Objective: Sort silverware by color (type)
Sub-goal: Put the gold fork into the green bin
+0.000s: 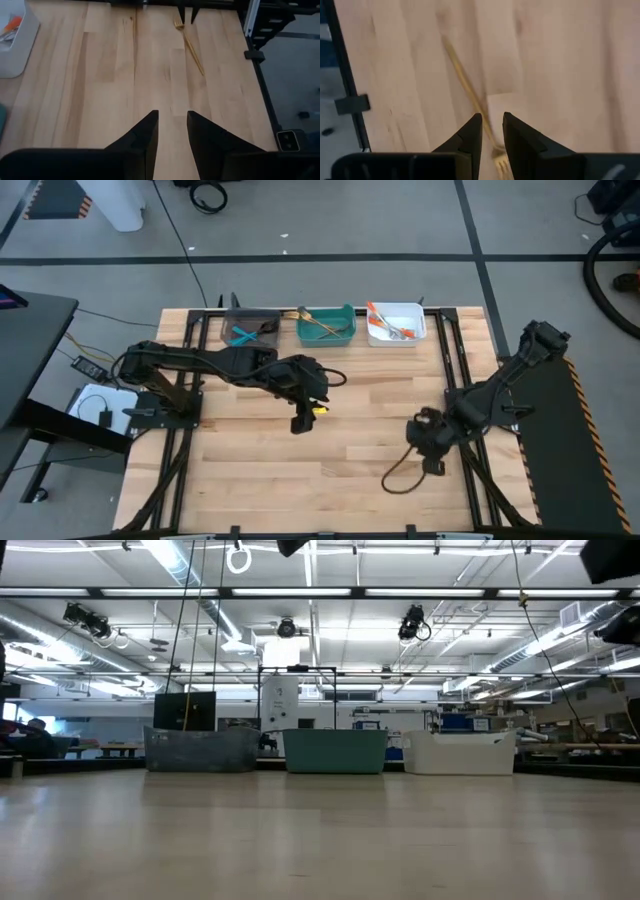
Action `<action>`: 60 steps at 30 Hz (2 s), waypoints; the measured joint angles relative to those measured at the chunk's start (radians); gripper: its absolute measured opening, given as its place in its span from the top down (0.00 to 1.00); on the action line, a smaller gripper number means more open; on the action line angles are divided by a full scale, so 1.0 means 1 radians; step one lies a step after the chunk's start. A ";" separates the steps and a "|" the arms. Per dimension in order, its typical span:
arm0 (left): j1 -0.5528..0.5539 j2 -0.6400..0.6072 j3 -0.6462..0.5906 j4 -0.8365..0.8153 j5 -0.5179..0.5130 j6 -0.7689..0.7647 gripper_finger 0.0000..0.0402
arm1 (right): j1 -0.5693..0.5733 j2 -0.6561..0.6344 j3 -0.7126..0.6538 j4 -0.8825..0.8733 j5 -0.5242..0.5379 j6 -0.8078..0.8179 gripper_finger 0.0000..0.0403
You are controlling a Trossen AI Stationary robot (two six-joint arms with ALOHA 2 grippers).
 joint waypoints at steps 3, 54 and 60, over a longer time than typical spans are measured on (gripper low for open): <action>-0.001 -0.001 0.000 -0.006 0.000 -0.002 0.72 | 0.035 0.055 -0.045 0.132 0.001 -0.018 0.79; 0.008 0.001 0.000 -0.146 -0.144 -0.014 0.72 | 0.029 0.245 0.054 0.230 0.344 0.247 0.95; 0.010 0.001 0.000 0.038 -0.144 -0.020 0.72 | -0.017 0.126 0.237 0.241 0.829 0.022 0.95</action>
